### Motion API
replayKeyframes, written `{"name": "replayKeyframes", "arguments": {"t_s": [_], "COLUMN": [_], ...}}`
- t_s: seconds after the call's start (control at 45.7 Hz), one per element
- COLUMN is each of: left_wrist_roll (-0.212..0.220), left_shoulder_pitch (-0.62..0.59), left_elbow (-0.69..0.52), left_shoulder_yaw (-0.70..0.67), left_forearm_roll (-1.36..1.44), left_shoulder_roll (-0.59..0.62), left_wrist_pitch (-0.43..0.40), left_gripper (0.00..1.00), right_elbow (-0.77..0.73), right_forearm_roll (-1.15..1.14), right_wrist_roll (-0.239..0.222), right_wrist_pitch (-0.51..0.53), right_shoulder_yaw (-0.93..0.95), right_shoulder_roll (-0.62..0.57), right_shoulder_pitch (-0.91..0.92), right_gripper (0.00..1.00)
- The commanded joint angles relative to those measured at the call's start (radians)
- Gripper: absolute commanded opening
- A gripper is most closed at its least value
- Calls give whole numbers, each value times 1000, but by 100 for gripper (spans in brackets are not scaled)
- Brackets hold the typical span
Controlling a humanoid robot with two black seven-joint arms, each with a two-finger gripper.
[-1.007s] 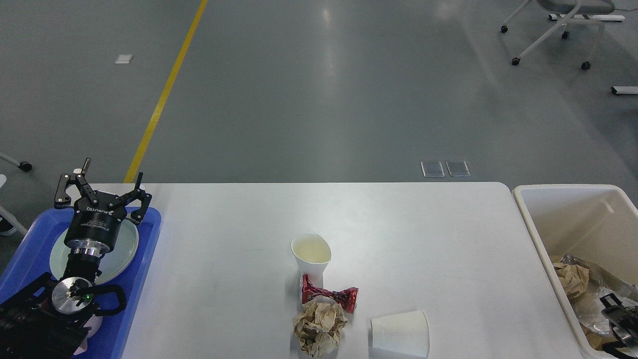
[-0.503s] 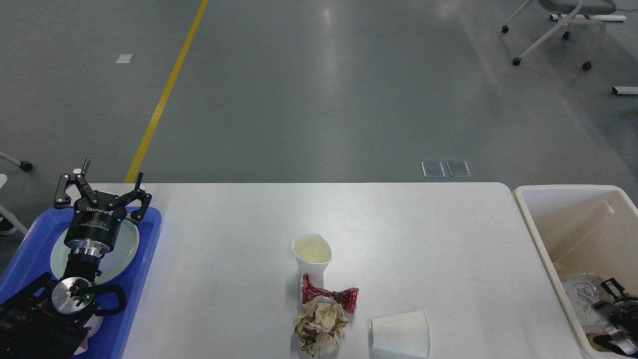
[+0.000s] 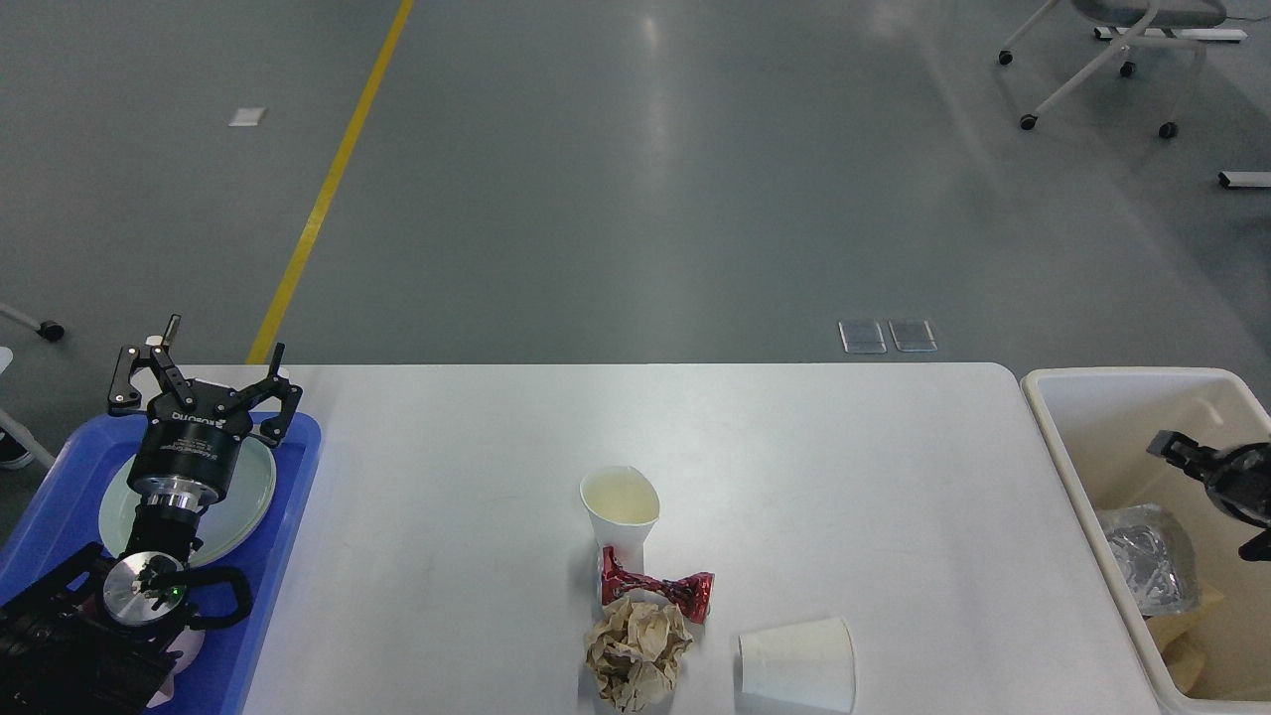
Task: Tidy desktop
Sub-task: 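Raise the right gripper up out of the bin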
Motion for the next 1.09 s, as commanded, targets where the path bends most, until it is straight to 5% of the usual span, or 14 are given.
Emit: {"name": "replayKeyframes", "arguments": {"t_s": [0.0,0.197,0.503,0.832,1.072], "left_wrist_roll": [0,0,0,-1,0], "left_shoulder_pitch": [0,0,0,0,0], "left_elbow": [0,0,0,1,0], "left_shoulder_yaw": [0,0,0,2,0], "left_forearm_roll": [0,0,0,0,0], "left_shoulder_roll": [0,0,0,0,0], "left_wrist_pitch": [0,0,0,0,0], "left_gripper": [98,98,98,98,98], "right_elbow": [140,373,653,995,1044], "right_forearm_roll": [-125,-140,-6,149,188], "right_wrist_roll": [0,0,0,6,8], "right_wrist_pitch": [108,456,789,874,880], "right_shoulder_yaw": [-38,-243,-295,-332,-328], "right_shoulder_roll": [-27,75,256,347,379], "right_shoulder_pitch": [177,601,1073,1533,1579], "right_gripper": [100,100,100,100,100]}}
